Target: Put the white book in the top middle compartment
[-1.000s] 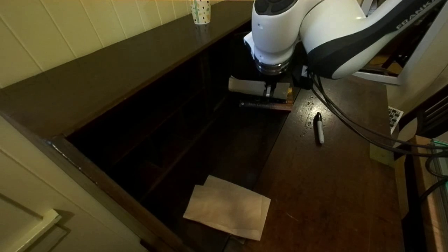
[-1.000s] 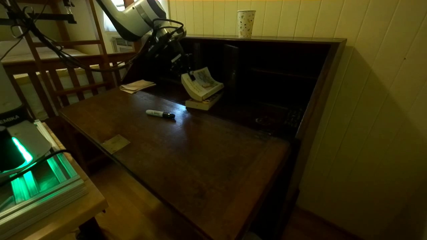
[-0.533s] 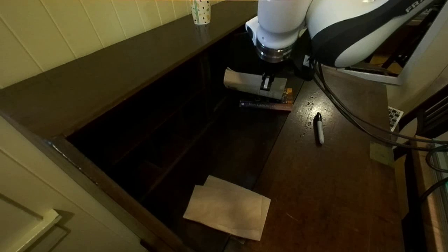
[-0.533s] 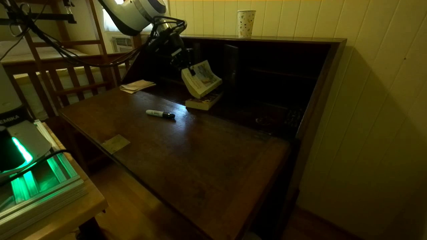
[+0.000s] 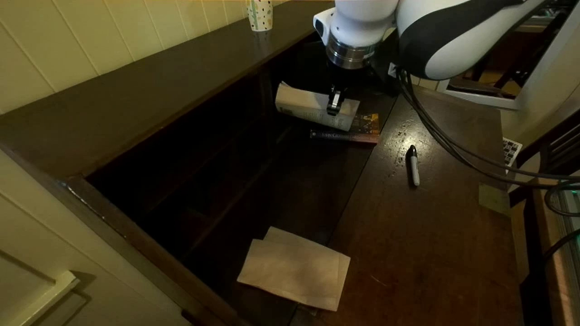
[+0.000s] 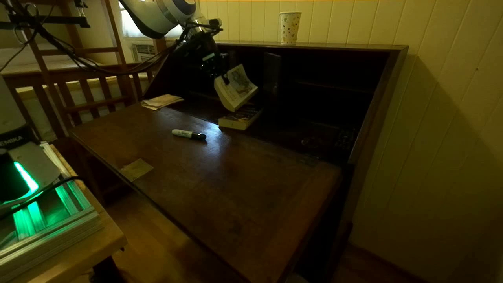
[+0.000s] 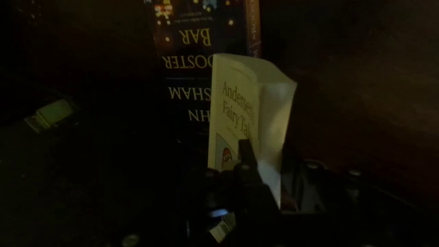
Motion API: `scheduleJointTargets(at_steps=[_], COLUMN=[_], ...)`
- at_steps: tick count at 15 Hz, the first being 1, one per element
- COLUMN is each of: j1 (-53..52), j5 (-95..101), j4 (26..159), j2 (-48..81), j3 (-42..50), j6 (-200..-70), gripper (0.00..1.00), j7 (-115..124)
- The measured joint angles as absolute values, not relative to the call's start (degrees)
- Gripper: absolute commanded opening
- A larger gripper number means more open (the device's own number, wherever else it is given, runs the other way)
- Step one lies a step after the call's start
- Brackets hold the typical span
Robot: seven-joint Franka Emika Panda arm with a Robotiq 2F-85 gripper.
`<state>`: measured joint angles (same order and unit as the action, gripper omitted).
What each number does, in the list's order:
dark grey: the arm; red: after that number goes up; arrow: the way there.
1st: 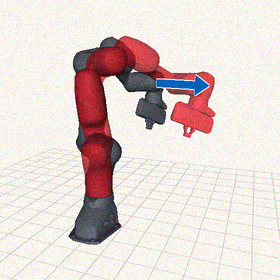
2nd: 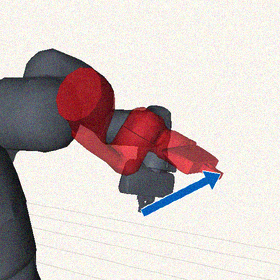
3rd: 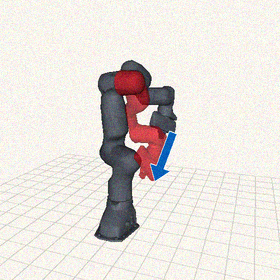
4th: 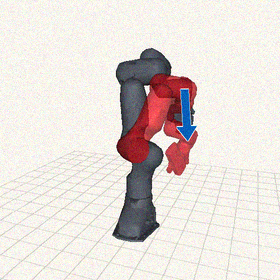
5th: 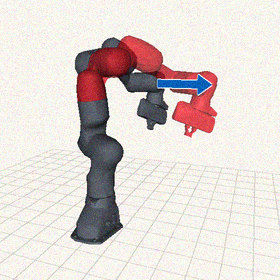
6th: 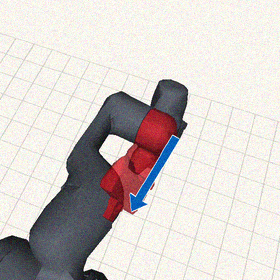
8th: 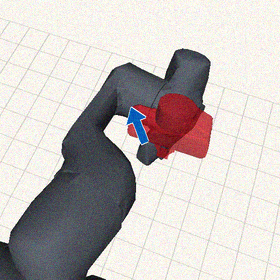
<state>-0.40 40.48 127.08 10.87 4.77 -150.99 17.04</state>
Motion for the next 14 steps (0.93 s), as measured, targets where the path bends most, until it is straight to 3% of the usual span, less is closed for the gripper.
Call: scheduleJointTargets(at_steps=[14], j1=[0.29], j5=[19.94], j4=[120.67], j2=[15.24], j3=[4.43], j6=[-154.99], gripper=[0.06], j7=[-0.94])
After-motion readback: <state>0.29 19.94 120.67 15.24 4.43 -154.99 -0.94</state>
